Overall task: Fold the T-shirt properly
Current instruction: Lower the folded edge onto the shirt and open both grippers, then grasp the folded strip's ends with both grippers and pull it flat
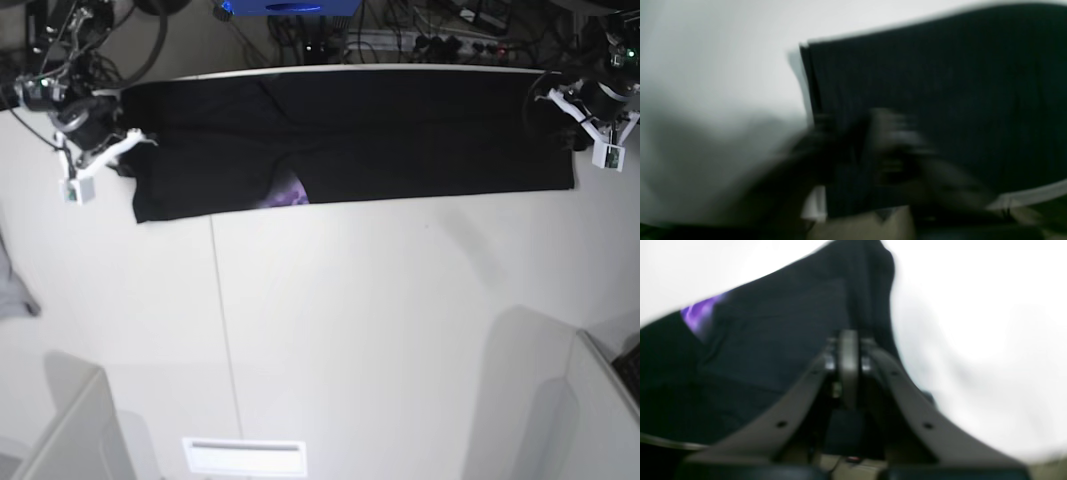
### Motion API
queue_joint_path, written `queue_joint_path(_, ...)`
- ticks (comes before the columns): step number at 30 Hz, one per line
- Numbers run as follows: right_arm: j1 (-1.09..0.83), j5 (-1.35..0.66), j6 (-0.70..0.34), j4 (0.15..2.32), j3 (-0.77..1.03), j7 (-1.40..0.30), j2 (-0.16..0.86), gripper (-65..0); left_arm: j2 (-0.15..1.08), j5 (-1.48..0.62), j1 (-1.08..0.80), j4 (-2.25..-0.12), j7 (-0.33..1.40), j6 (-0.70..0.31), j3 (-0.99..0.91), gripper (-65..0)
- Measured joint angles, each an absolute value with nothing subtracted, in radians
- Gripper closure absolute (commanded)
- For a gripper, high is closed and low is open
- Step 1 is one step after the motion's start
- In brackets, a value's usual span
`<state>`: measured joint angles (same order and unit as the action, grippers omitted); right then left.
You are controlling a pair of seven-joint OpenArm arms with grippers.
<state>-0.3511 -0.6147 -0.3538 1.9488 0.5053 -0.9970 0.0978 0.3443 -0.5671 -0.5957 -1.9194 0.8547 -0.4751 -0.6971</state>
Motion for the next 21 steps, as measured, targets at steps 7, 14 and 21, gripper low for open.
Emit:
queue_joint_path(7,-0.175,-0.624,-0.379,1.747,0.437,-0.991,0.096,0.0,0.301,-0.571,-0.548,-1.919,0.85,-0.472,-0.699,0.0)
queue_joint_path(14,-0.058,-0.62,-0.375,1.522,0.443,-0.975,0.171,0.0,0.299,-0.571,-0.549,-1.879,0.842,-0.472,-0.698,0.0)
queue_joint_path(21,-0.032,-0.652,-0.386,1.318,0.437,-0.874,0.22,0.0,0.296,-0.563,-0.523,-1.793,0.849,-0.472,-0.698,0.0)
